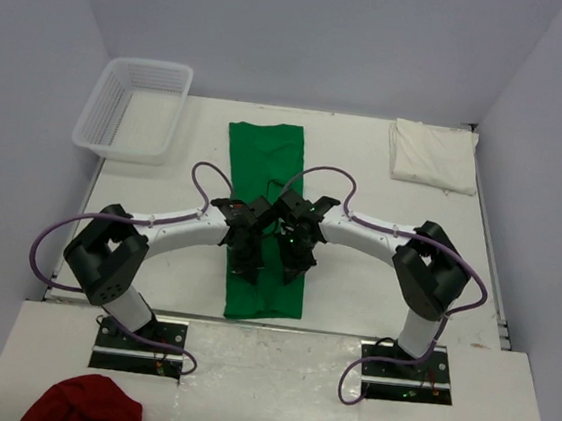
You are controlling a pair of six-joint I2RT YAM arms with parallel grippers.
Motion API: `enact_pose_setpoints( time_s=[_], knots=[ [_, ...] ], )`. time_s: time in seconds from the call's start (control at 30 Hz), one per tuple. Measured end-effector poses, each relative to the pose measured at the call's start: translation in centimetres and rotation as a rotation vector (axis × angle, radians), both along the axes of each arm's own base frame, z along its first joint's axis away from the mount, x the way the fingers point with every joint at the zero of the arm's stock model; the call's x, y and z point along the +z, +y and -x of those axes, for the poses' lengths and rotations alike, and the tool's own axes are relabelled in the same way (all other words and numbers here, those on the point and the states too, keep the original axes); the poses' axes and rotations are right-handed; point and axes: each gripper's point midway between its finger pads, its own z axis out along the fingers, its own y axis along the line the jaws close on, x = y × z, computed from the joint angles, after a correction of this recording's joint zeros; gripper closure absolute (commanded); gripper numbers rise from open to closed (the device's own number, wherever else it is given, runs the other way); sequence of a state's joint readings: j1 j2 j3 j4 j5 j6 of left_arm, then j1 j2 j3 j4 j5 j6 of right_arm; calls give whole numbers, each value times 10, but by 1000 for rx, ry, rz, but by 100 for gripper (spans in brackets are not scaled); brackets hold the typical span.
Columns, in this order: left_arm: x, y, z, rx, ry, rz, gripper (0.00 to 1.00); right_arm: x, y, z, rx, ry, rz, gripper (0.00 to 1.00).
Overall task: Fold and stack the t-shirts
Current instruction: Rotate the tshirt 90 degrees
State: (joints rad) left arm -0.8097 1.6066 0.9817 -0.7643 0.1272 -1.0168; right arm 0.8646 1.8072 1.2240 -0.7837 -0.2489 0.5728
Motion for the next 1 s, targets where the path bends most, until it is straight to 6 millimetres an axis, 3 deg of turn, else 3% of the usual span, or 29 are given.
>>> enact_pose_setpoints(
  time_s=[0.27,0.6,0.83,1.0],
  knots=[
    [-15,19,-5,35,16,-12,100,-7,3,9,6,45,-28,100],
    [-29,13,-6,14,61,23,100,-36,-6,20,-4,126,34,100],
    [-31,9,-10,0,94,57,100,-36,1,15,-16,167,26,100],
    [-31,6,-22,7,123,82,100,-36,6,1,-42,189,17,100]
  ],
)
